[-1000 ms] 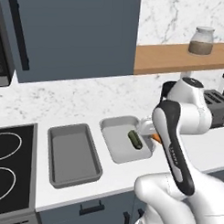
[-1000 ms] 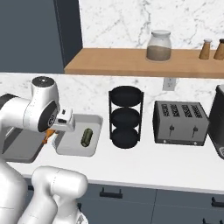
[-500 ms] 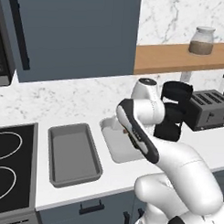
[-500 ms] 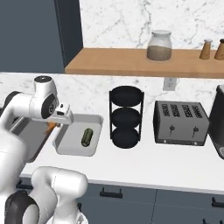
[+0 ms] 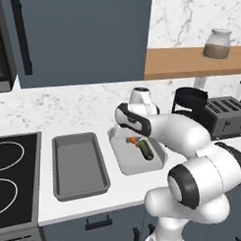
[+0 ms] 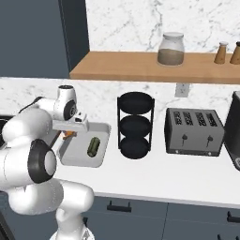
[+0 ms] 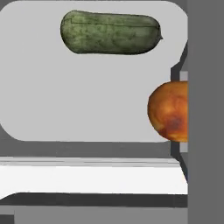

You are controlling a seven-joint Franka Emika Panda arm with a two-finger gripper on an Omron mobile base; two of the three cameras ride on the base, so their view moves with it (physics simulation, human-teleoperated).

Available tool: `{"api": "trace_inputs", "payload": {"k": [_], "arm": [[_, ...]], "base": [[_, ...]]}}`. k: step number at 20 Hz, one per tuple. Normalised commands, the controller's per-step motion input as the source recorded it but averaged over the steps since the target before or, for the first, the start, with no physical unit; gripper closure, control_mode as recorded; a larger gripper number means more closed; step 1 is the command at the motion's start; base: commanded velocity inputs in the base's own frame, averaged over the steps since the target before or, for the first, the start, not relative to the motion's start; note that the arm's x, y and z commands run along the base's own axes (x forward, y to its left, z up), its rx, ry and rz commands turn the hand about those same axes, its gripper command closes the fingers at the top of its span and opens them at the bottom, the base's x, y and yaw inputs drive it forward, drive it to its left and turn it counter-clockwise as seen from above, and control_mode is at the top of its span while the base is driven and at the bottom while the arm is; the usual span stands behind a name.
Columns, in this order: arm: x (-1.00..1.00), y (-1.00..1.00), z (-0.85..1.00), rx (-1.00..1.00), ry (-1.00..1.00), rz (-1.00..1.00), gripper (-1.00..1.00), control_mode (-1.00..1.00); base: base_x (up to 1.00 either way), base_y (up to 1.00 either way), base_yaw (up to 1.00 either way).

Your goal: Place one cucumber and one chicken drumstick in each tupperware on the nearby counter, to pack two identical lunches.

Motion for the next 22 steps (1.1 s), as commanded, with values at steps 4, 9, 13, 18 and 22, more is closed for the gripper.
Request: {"api": "trace_inputs", "payload": {"k": [4,9,13,18,22], "arm": [[0.75,0.0,-0.71,-0.01,0.19,0.0,1.0,-1.0],[0.47,0.0,-0.64,-0.04,0.16,0.0,1.0,-1.0],[0.06,0.0,-0.34,-0.01,0.02,0.0,1.0,-1.0],[0.0,0.0,-0.35,0.0,0.0,0.0,1.0,-1.0],[0.0,0.0,-0.34,0.0,-0.06,0.0,1.0,-1.0]], "base": [[0.0,0.0,0.0],[0.0,0.0,0.0],[0.0,0.0,0.0],[0.0,0.0,0.0],[0.0,0.0,0.0]]}}
